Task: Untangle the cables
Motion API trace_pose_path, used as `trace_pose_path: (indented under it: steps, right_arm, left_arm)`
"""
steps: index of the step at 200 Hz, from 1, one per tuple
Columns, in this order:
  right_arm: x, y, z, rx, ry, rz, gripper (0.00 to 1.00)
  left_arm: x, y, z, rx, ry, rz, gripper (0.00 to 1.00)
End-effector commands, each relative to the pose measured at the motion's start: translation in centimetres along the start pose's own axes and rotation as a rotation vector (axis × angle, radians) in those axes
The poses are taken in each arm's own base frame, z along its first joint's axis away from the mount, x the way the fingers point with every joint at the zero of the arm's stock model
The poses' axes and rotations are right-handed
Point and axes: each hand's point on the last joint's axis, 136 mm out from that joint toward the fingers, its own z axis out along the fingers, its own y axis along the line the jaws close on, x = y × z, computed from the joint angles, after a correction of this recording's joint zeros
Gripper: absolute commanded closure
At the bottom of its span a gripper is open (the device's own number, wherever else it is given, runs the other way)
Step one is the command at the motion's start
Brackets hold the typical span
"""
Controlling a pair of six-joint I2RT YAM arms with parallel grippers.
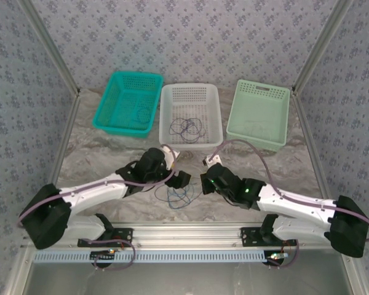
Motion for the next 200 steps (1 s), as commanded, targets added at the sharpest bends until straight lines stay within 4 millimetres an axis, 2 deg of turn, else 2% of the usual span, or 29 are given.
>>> trace_pose_path:
  steps: [1,26,42,54,71,80,101,126,138,155,166,187,200]
  right_arm:
    - [-0.5,0.2,-0.7,-0.029,-0.028,-0.006,1.00]
    - [-0.3,0.5,-1.1,-0.063,-0.026,-0.002,1.00]
    - [-0.2,0.5,-1.3,-0.074,-0.023,-0.001,1.00]
    - [-0.2,0.4,-1.4,-0.071,-0.025,0.000,1.00]
    - [-0.3,0.2,-1.6,-0.070,-0.027,0.001,1.00]
    - [-0.3,0.0,-1.7,-0.064,-0.027,0.002,1.00]
    - [-0.5,-0.8,-2.0,-0.041,-0.025,0.009,1.00]
    - [-1.0,-1.5,-2.3,-0.024,-0.028,0.022,0.92]
    - [-1.3,-1.5,-2.4,-0.023,-0.033,0.027,0.76]
    - [-1.8,-1.3,-2.5,-0.034,-0.050,0.036,0.66]
    - [-2.0,-1.2,-2.4,-0.037,-0.060,0.045,0.52]
    - [-2.5,-0.8,-2.2,-0.053,-0.075,0.050,0.35]
    - [-2.7,-0.2,-2.1,-0.078,-0.084,0.057,0.30]
  left_arm:
    - [-1.9,-1.2,1.0,0.045,-0.029,0.054,0.10]
    - [-2.4,-0.7,1.9,0.015,-0.037,0.055,0.13]
    - [-2.8,-0.8,2.3,0.014,-0.038,0.061,0.20]
    - [-3.1,-1.0,2.3,0.020,-0.039,0.066,0.36]
    - [-3.8,-1.4,2.1,0.029,-0.057,0.073,0.69]
    - [-4.3,-1.7,1.7,0.032,-0.073,0.081,0.83]
    - [-5.6,-2.4,0.5,0.031,-0.110,0.106,1.00]
    - [-7.1,-3.4,-1.0,0.027,-0.135,0.136,1.00]
    - [-7.8,-4.0,-1.6,0.028,-0.145,0.149,1.00]
    - [-8.7,-4.8,-2.4,0.030,-0.160,0.161,1.00]
    - [-9.3,-5.3,-2.7,0.031,-0.167,0.167,1.00]
    - [-10.3,-6.2,-3.3,0.034,-0.181,0.173,1.00]
    - [-11.0,-6.7,-3.7,0.037,-0.190,0.177,1.00]
